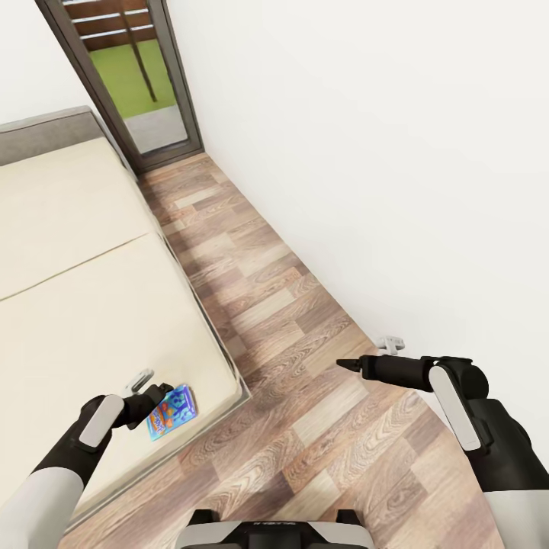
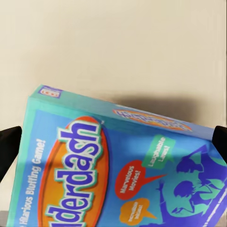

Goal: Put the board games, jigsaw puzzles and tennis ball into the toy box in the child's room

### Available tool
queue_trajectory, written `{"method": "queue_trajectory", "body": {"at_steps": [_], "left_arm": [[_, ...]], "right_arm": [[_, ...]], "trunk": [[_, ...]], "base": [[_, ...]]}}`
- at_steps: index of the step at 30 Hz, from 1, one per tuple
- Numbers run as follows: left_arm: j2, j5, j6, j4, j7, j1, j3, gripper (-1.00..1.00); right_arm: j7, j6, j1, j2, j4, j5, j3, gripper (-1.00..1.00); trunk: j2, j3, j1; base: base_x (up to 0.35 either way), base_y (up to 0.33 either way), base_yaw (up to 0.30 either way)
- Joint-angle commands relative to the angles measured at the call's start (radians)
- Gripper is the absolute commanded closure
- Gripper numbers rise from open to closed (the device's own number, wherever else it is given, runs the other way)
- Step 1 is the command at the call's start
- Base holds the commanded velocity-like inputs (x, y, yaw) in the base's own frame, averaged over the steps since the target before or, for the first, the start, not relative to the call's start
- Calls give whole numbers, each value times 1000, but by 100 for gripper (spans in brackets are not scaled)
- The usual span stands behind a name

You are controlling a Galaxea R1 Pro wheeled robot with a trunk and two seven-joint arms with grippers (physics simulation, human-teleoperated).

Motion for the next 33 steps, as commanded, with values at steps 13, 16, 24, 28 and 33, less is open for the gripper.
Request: {"method": "queue_trajectory", "body": {"at_steps": [13, 16, 24, 28, 33], "left_arm": [[-1, 22, 3, -2, 5, 1, 0, -100], [-1, 22, 3, -2, 5, 1, 0, -100], [-1, 22, 3, -2, 5, 1, 1, -100], [-1, 22, 3, -2, 5, 1, 1, -100], [-1, 22, 3, -2, 5, 1, 1, -100]], "right_arm": [[10, 2, -1, -1, 0, 11, 1, -100], [10, 2, -1, -1, 0, 11, 1, -100], [10, 2, -1, -1, 0, 11, 1, -100], [10, 2, -1, -1, 0, 11, 1, -100], [10, 2, -1, -1, 0, 11, 1, -100]], "trunk": [[0, -1, 1], [0, -1, 1], [0, -1, 1], [0, -1, 1], [0, -1, 1]], "base": [[0, 0, -169], [0, 0, -55], [0, 0, -24], [0, 0, -9], [0, 0, -4]]}}
